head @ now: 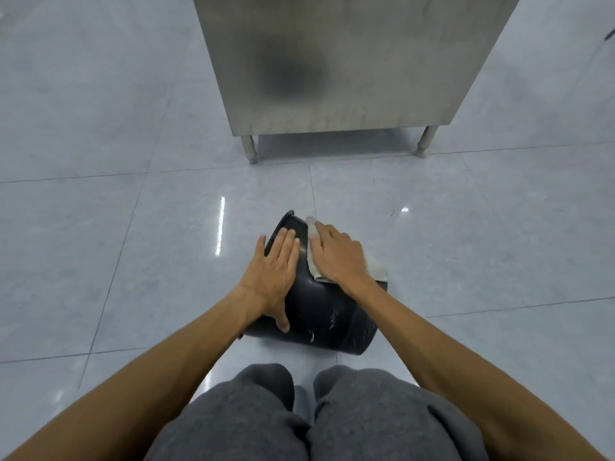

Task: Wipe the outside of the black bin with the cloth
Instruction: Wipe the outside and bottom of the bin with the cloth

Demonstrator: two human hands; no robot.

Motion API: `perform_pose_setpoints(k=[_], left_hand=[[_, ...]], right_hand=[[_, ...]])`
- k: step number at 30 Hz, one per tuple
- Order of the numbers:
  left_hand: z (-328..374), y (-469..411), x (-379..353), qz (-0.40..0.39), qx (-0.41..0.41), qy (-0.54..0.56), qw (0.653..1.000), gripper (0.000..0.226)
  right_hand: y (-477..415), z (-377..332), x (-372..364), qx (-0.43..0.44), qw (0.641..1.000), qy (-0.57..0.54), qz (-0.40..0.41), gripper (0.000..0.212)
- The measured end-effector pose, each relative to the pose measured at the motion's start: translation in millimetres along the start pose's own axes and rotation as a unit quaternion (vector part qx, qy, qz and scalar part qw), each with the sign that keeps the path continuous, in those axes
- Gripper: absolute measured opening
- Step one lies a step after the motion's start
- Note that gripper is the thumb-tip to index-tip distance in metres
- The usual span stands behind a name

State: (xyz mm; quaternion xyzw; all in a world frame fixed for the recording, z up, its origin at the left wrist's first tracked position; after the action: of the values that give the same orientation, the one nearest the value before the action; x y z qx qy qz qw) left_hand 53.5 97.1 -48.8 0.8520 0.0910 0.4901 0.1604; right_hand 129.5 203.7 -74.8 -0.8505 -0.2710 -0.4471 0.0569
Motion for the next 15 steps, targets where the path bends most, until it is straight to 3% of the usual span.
perform_pose_setpoints(k=[4, 10, 12, 15], left_hand=[[-7.5, -27.8, 10.7, -0.024, -0.019, -0.013, 0.999, 0.170], [-4.9, -24.0, 7.7, -0.005, -0.028, -0.035, 0.999, 0.165], [-3.2, -14.0, 5.8, 0.008, -0.018, -0.039, 0.999, 0.164], [1.7, -1.2, 2.6, 0.016, -0.005, -0.029, 0.999, 0.164]], right_hand=[[89.6, 4.4, -6.7, 0.071, 0.988, 0.085, 0.107, 0.061], [114.8, 12.6, -14.3, 0.086, 0.982, 0.089, 0.141, 0.066], [90.8, 8.6, -2.0, 0.054, 0.984, 0.091, 0.140, 0.064], [37.7, 22.0, 7.8, -0.014, 0.996, 0.066, 0.061, 0.062]])
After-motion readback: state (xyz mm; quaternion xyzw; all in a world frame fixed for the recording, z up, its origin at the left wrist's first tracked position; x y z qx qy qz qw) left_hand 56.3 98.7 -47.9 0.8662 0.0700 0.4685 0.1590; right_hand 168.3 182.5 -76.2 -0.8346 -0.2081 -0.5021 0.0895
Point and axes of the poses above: each hand's wrist, its own y-axis away from the middle knuckle, its own x-axis out of the back of the hand, z = x × y, the point moved 10 cm from there along -y, towards the middle knuckle, and after that the axes turned 13 degrees about -y, right-handed, at the moved point
